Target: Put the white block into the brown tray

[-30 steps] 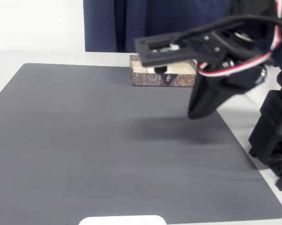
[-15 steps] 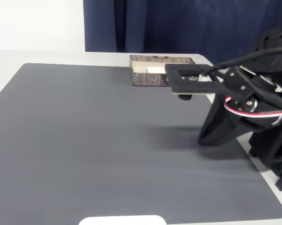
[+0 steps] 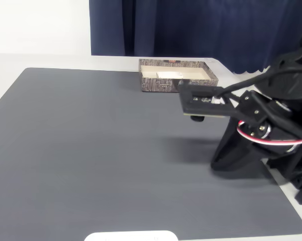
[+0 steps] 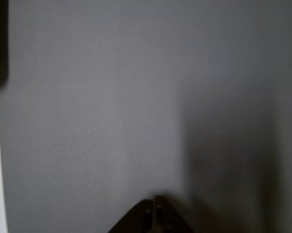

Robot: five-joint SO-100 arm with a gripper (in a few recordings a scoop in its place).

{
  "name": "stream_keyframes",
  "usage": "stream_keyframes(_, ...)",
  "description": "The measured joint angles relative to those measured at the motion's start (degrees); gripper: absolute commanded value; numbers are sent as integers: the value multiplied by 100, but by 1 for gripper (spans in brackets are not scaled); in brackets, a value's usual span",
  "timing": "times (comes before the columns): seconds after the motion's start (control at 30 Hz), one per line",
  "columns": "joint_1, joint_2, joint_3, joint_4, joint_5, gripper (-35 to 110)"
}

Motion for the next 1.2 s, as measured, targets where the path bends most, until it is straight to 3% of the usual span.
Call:
stream_keyframes(0.3, -44, 35, 53, 475, 26, 0)
stream_keyframes(1.2, -26, 70, 44, 475, 176, 0)
